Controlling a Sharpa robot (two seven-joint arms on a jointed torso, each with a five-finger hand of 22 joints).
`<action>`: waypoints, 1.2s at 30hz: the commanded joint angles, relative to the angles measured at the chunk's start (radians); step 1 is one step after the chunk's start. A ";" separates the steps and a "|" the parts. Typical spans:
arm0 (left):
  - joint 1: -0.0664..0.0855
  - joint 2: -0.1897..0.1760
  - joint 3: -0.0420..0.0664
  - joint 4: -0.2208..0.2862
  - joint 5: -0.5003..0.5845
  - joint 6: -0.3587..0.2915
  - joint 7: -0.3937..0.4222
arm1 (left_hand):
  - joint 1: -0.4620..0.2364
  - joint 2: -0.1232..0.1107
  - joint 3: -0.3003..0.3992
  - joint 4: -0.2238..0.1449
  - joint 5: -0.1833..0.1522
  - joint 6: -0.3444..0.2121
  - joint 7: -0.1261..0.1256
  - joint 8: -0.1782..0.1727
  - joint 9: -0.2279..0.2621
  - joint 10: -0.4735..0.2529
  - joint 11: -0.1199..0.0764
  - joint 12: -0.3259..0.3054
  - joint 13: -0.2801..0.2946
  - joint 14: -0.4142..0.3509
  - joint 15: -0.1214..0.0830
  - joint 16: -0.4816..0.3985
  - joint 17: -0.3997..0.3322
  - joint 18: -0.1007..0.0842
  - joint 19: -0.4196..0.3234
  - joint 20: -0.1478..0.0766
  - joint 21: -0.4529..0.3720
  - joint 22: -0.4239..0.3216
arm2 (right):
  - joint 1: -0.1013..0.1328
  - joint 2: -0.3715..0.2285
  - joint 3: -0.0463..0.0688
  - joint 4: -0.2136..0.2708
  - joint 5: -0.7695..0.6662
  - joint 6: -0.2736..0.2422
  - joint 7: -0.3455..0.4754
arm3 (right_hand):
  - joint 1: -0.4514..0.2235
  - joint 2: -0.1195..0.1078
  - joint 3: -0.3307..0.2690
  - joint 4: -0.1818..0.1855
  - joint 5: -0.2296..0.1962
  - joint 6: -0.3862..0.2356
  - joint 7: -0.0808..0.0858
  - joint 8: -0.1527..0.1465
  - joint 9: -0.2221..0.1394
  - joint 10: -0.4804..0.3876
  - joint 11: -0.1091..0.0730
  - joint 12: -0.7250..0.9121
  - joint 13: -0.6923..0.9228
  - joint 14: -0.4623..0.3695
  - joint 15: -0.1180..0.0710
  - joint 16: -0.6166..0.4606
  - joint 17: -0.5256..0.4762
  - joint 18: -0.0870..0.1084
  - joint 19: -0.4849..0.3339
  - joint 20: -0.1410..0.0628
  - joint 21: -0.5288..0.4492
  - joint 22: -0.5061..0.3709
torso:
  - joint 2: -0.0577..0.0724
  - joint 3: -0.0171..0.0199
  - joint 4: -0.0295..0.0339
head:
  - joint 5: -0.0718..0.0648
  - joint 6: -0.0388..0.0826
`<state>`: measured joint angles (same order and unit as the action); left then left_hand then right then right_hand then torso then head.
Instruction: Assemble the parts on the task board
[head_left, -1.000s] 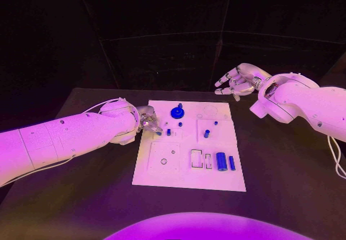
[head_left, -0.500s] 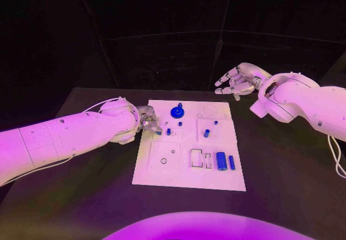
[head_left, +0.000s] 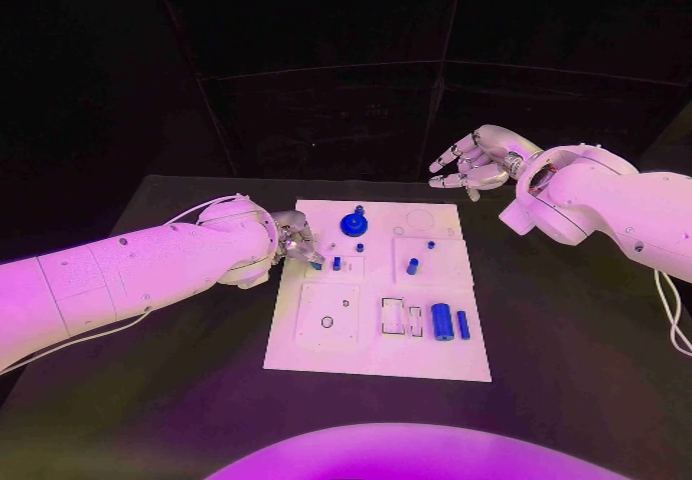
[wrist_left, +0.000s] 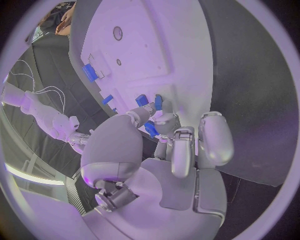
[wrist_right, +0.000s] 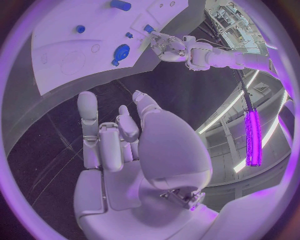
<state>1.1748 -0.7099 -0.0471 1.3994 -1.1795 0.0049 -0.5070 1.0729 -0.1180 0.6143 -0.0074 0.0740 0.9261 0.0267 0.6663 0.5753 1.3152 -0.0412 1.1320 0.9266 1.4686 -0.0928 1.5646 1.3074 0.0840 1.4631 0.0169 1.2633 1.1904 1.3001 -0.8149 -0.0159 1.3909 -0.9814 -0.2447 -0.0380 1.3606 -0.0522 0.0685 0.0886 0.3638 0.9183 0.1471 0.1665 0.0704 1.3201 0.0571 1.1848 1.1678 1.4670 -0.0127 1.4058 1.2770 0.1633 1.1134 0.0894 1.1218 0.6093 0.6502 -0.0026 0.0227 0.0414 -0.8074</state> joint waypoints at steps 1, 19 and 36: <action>-0.003 0.003 -0.003 -0.005 0.018 0.012 0.002 | -0.012 0.002 -0.018 0.009 -0.007 0.006 -0.001 0.003 -0.002 0.001 -0.003 0.008 0.002 0.102 -0.008 0.006 0.263 -0.003 0.004 -0.007 0.005 0.002 | 0.002 -0.001 0.001 0.002 -0.002 0.003 0.007 | 0.002 0.004 0.001 0.002 0.005 -0.006 0.002 0.005 -0.001 -0.007 0.002 -0.003 -0.002 0.044 -0.005 -0.003 0.000 0.006 -0.003 0.001 -0.003 -0.001 | 0.000 0.0005 0.0004 | -0.001 0.000; -0.003 0.019 -0.003 -0.033 0.026 0.016 -0.001 | -0.032 0.008 -0.107 0.045 -0.007 0.018 -0.006 0.014 0.005 0.005 -0.006 0.019 0.013 0.102 -0.011 0.006 0.263 -0.005 0.008 -0.011 0.011 0.014 | 0.002 0.000 0.001 0.003 -0.002 0.002 0.008 | 0.003 0.004 0.002 0.003 0.006 -0.007 0.002 0.005 -0.001 -0.007 0.002 -0.003 -0.002 0.044 -0.005 -0.004 -0.001 0.006 -0.003 0.001 -0.004 -0.002 | 0.001 -0.0001 0.0001 | -0.005 -0.003; -0.003 0.020 -0.003 -0.044 0.026 0.026 -0.009 | -0.043 0.010 -0.162 0.066 -0.007 0.024 -0.008 0.021 0.011 0.010 -0.009 0.028 0.024 0.102 -0.013 0.006 0.263 -0.007 0.012 -0.013 0.018 0.023 | 0.002 0.000 0.001 0.002 -0.002 0.002 0.008 | 0.003 0.005 0.003 0.003 0.008 -0.007 0.002 0.006 -0.001 -0.007 0.002 -0.003 -0.002 0.044 -0.005 -0.004 -0.001 0.006 -0.003 0.001 -0.004 -0.001 | 0.000 -0.0003 0.0007 | -0.006 -0.007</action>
<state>1.1723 -0.6885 -0.0485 1.3594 -1.1540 0.0163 -0.5063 1.0390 -0.1052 0.4577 0.0582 0.0703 0.9438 0.0160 0.6828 0.5856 1.3222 -0.0485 1.1571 0.9495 1.4686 -0.0999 1.5646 1.3074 0.0839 1.4660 0.0133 1.2759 1.2125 1.3001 -0.8150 -0.0159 1.3913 -0.9814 -0.2448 -0.0379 1.3606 -0.0522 0.0684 0.0885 0.3696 0.9183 0.1471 0.1665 0.0704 1.3201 0.0571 1.1848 1.1669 1.4670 -0.0127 1.4058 1.2770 0.1632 1.1134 0.0894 1.1218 0.6083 0.6504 -0.0027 0.0232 0.0355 -0.8144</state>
